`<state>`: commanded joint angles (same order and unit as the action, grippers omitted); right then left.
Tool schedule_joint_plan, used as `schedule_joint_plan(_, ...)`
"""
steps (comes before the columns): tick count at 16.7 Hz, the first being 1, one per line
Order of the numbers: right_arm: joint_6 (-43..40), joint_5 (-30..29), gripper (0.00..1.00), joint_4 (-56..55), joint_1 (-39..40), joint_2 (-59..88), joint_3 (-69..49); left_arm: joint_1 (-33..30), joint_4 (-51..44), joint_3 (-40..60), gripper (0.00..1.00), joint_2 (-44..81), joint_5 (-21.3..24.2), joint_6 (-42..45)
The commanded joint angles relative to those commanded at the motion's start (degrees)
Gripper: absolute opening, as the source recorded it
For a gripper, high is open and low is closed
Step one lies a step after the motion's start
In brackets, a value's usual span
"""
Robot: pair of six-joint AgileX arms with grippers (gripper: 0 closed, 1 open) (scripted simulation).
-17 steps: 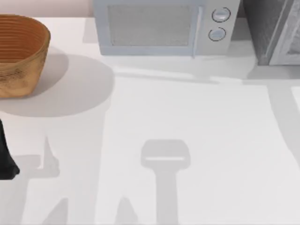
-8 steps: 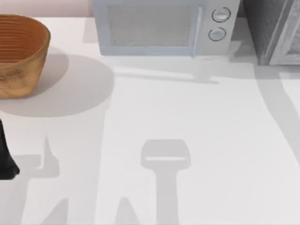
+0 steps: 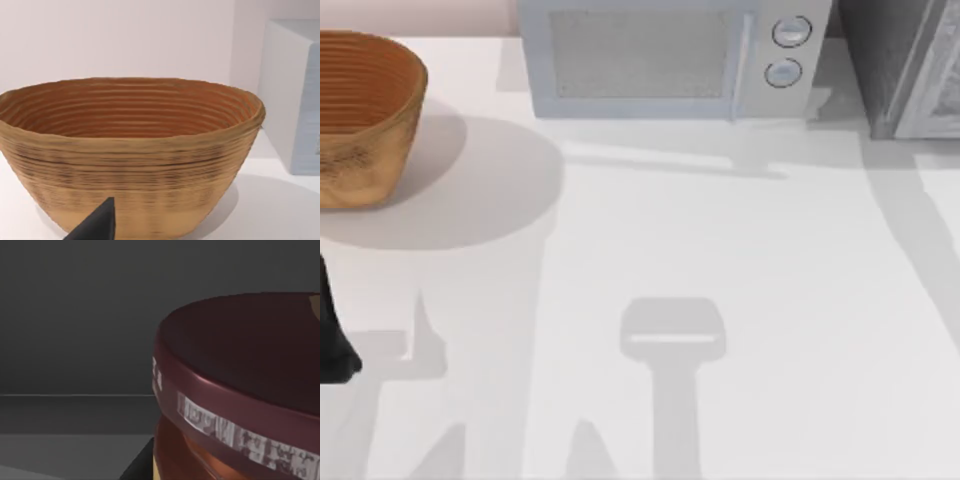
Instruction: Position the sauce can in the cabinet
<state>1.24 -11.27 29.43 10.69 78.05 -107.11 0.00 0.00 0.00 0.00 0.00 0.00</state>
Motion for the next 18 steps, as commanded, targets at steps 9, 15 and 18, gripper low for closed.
schedule_joint_plan(9, 0.09, 2.35, 0.0, -1.82, -1.98, 14.58, -12.23, 0.0, 0.0, 0.0, 1.0, 0.0, 0.0, 0.0)
schedule_joint_plan(15, 0.26, 3.81, 0.0, -3.69, -3.78, 24.82, -21.05, 0.0, 0.0, 0.0, 1.0, 0.0, 0.0, 0.0)
schedule_joint_plan(18, -0.05, 4.28, 0.0, -4.44, -4.72, 28.56, -24.24, 0.0, 0.0, 0.0, 1.0, 0.0, 0.0, 0.0)
